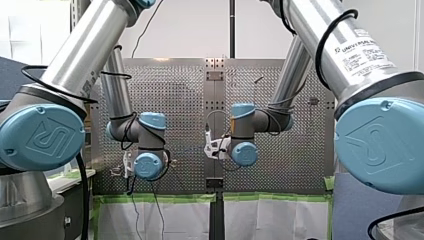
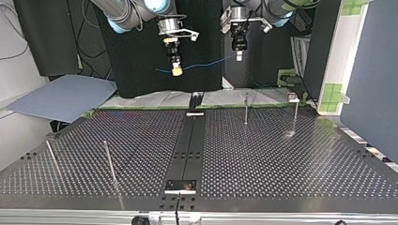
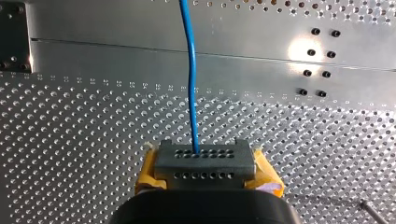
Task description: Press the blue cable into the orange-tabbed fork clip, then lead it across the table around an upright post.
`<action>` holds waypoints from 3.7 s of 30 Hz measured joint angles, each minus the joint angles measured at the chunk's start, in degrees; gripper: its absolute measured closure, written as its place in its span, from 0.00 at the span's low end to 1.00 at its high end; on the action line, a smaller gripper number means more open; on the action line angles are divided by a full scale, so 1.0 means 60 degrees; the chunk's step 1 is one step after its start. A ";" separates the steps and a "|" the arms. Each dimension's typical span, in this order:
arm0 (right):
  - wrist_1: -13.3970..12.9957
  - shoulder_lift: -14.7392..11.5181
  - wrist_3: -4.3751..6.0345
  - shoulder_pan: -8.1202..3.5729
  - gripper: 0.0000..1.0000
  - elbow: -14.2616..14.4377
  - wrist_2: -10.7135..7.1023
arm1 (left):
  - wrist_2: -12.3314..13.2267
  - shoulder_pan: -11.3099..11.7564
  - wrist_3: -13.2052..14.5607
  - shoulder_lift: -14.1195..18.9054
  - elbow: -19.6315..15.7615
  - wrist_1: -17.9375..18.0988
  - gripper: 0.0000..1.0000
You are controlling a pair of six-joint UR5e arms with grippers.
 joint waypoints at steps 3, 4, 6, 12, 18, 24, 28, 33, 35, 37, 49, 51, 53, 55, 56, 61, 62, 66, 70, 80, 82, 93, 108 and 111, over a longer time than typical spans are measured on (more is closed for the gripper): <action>0.0049 0.0047 -0.0008 0.0049 1.00 -0.0050 0.0053 | 0.0000 0.0000 0.0000 0.0000 0.0000 0.0000 1.00; 0.0095 0.0091 -0.0009 0.0094 1.00 -0.0095 0.0097 | 0.0000 0.0000 0.0000 0.0000 0.0000 0.0000 1.00; 0.0237 0.0235 -0.0013 0.0236 1.00 -0.0236 0.0235 | 0.0000 0.0000 0.0000 0.0000 0.0000 0.0000 1.00; 0.0706 0.0706 -0.0015 0.0706 1.00 -0.0706 0.0708 | 0.0000 0.0000 0.0000 0.0000 0.0000 0.0000 1.00; 0.1183 0.1184 -0.0015 0.0957 1.00 -0.1184 0.1184 | 0.0000 0.0000 0.0000 0.0000 0.0000 0.0000 1.00; 0.1641 0.1640 -0.0015 0.0979 1.00 -0.1640 0.1641 | 0.0000 0.0000 0.0000 0.0000 0.0000 0.0000 1.00; 0.1915 0.1945 0.0003 0.0964 1.00 -0.1923 0.1887 | 0.0054 0.0052 0.0031 -0.0057 0.0043 0.0052 1.00; 0.1752 0.2105 0.0298 0.0727 1.00 -0.2120 0.2100 | 0.0369 0.0368 -0.0101 -0.0044 0.0243 0.0211 1.00; 0.1591 0.1988 0.0467 0.0676 1.00 -0.2161 0.2100 | 0.0516 0.0516 -0.0227 0.0069 0.0266 0.0145 1.00; 0.1444 0.1851 0.0602 0.0639 1.00 -0.2187 0.2042 | 0.0654 0.0633 -0.0358 0.0198 0.0279 0.0040 1.00; 0.1411 0.0853 0.1062 0.0392 1.00 -0.2580 0.1127 | 0.1411 0.1653 -0.1176 0.1238 0.0405 -0.0395 1.00; 0.1416 0.0690 0.1115 0.0379 1.00 -0.2598 0.0952 | 0.1352 0.1851 -0.1090 0.1355 0.0393 -0.0417 1.00; 0.1408 0.0646 0.1143 0.0393 1.00 -0.2606 0.0785 | 0.1301 0.1966 -0.1014 0.1405 0.0379 -0.0429 1.00; 0.1397 0.0709 0.1173 0.0403 1.00 -0.2608 0.0634 | 0.1291 0.2035 -0.0983 0.1415 0.0346 -0.0418 1.00; 0.1384 0.0778 0.1198 0.0412 1.00 -0.2609 0.0533 | 0.1320 0.2095 -0.0991 0.1413 0.0296 -0.0378 1.00; 0.1175 0.1129 0.1383 0.0455 1.00 -0.2618 0.0144 | 0.1635 0.2448 -0.1243 0.1258 -0.0045 -0.0051 1.00; 0.1095 0.1220 0.1434 0.0468 1.00 -0.2635 0.0051 | 0.1726 0.2545 -0.1301 0.1180 -0.0143 0.0039 1.00; 0.0819 0.1506 0.1537 0.0514 1.00 -0.2786 -0.0211 | 0.2048 0.2869 -0.1329 0.0878 -0.0454 0.0362 1.00; 0.0626 0.1808 0.1561 0.0579 1.00 -0.3040 -0.0346 | 0.2355 0.3176 -0.1520 0.0574 -0.0503 0.0670 1.00; 0.0613 0.2648 0.1567 0.0632 1.00 -0.3722 -0.0388 | 0.3186 0.4003 -0.1580 -0.0256 0.0096 0.1501 1.00; 0.0638 0.2805 0.1567 0.0640 1.00 -0.3852 -0.0375 | 0.3331 0.4124 -0.1523 -0.0411 0.0126 0.1659 1.00; 0.0984 0.3693 0.1577 0.0762 1.00 -0.4336 -0.0328 | 0.3577 0.4323 -0.1362 -0.1367 0.0146 0.2616 1.00; 0.1164 0.4732 0.1872 0.0678 1.00 -0.4544 -0.0341 | 0.3757 0.4485 -0.1512 -0.2616 0.0941 0.2859 1.00; 0.1378 0.4816 0.1871 0.0650 1.00 -0.4734 -0.0325 | 0.3797 0.4566 -0.1593 -0.2877 0.1047 0.2853 1.00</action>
